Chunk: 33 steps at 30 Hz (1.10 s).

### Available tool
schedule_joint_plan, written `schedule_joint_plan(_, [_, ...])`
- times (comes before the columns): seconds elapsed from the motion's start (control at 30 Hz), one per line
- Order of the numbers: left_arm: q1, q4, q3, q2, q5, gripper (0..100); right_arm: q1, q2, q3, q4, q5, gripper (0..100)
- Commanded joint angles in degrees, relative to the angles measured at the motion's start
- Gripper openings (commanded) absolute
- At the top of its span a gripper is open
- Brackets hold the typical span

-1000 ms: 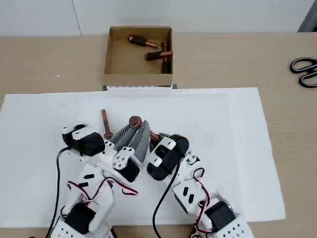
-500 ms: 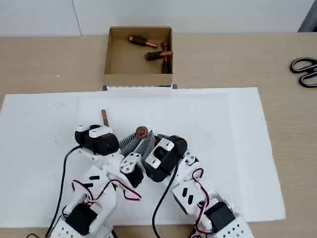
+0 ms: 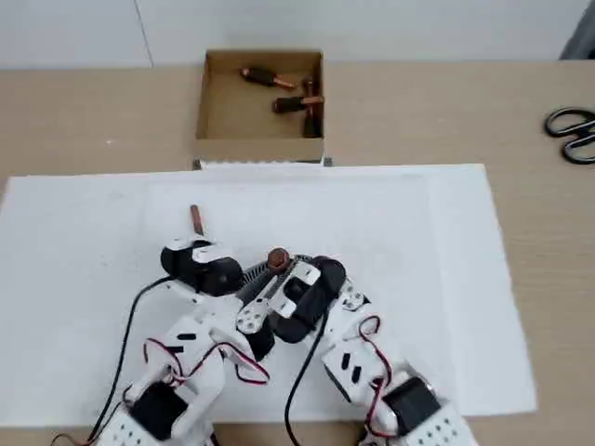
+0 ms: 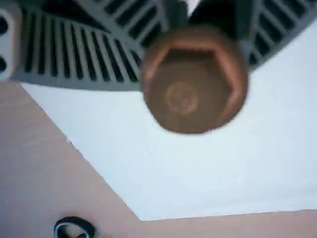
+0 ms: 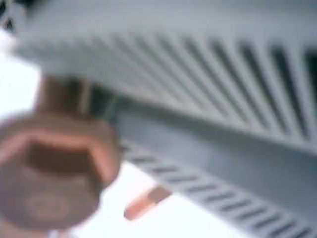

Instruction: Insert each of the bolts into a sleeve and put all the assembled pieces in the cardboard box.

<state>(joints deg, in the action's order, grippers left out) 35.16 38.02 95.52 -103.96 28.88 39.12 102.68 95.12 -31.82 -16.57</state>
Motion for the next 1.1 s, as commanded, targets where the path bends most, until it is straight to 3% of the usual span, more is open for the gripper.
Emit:
schedule_joint_plan(0.0, [3.25, 1.76, 0.66, -0.35, -1.67, 18, 1.80, 1.10, -4.04, 1.01, -2.20, 0.2])
schedule_joint_plan(0.3, [-3.25, 2.73, -3.82, -0.35, -4.92, 20, 1.63, 1.10, -2.55, 0.92, -2.20, 0.2])
schedule_joint_plan(0.83, [-4.31, 6.77, -15.16, -0.35, -5.27, 20, 1.54, 1.10, -1.85, 1.10, -2.55, 0.2])
schedule_joint_plan(1.07, [-10.02, 8.00, -15.87, -0.35, -10.46, 20, 1.54, 1.10, -1.85, 1.10, -2.55, 0.2])
